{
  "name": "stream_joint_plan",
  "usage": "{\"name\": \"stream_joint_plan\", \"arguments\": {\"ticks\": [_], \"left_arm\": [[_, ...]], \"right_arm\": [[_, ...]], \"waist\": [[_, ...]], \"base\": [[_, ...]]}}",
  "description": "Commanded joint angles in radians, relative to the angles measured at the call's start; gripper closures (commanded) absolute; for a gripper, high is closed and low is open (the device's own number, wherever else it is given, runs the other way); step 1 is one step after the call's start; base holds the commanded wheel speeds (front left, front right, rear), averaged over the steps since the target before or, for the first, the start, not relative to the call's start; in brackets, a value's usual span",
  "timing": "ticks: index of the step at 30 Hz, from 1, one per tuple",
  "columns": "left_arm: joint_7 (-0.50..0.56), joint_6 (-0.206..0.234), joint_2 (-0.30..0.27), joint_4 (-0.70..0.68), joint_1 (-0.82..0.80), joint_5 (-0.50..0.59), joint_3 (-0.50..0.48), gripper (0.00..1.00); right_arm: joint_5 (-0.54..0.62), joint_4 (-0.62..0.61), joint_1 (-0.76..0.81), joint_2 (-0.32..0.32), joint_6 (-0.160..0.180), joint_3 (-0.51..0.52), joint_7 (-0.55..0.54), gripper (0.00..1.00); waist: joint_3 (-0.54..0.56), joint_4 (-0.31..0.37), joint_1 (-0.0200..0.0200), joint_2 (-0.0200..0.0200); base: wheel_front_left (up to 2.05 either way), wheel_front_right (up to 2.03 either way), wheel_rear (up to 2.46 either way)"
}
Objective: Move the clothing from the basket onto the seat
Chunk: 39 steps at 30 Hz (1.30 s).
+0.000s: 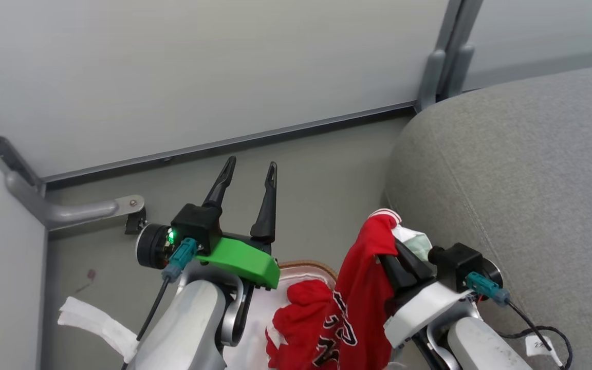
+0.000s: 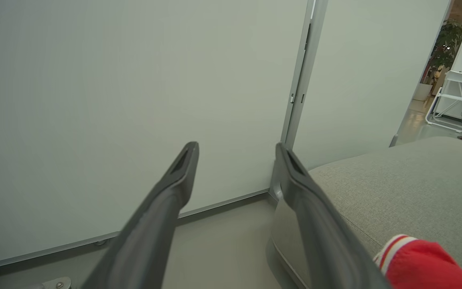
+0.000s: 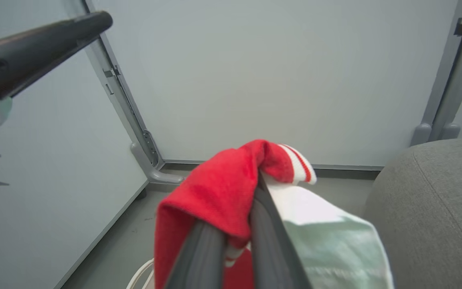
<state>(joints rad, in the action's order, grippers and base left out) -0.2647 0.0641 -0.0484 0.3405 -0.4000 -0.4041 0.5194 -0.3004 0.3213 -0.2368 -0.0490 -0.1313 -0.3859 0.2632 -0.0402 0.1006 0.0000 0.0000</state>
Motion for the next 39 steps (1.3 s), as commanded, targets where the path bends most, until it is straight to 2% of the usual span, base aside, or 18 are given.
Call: {"name": "stream_joint_plan", "arguments": {"ticks": [1,10,19,23,28,34,39], "left_arm": [[0.0,-0.008,-0.004,0.005,0.018,0.017,-0.011,0.0],[0.0,-0.027,-0.005,0.016,0.065,0.056,-0.076,0.0],[0.0,-0.04,-0.005,0.03,0.076,0.07,-0.087,0.0],[0.0,-0.053,-0.005,0.039,0.057,0.078,-0.076,0.0],[0.0,-0.064,-0.005,0.042,0.04,0.1,-0.062,0.0],[0.0,-0.091,-0.005,0.054,-0.007,0.134,-0.041,0.0],[0.0,-0.113,-0.005,0.06,-0.045,0.158,-0.036,0.0]], "right_arm": [[-0.011,-0.016,-0.001,-0.004,0.001,0.012,0.002,1.0],[-0.006,-0.089,-0.021,-0.004,0.001,0.064,0.002,1.0],[0.022,-0.125,-0.099,-0.016,0.001,0.115,0.002,1.0],[0.041,-0.152,-0.197,-0.077,0.001,0.158,0.002,1.0],[0.072,-0.15,-0.391,-0.206,0.001,0.178,0.002,1.0],[0.111,-0.106,-0.669,-0.339,0.001,0.223,0.002,1.0],[0.159,-0.036,-0.87,-0.408,0.001,0.257,0.001,1.0]], "waist": [[-0.022,0.102,0.0,0.0],[-0.05,0.296,0.0,0.0],[-0.086,0.424,0.0,0.0],[-0.12,0.433,0.0,0.0],[-0.171,0.433,0.0,0.0],[-0.267,0.37,0.0,0.0],[-0.342,0.307,0.0,0.0]], "base": [[0.0,0.0,0.0],[0.0,0.0,0.0],[0.0,0.0,0.0],[0.0,0.0,0.0],[0.0,0.0,0.0],[0.0,0.0,0.0],[0.0,0.0,0.0]]}}
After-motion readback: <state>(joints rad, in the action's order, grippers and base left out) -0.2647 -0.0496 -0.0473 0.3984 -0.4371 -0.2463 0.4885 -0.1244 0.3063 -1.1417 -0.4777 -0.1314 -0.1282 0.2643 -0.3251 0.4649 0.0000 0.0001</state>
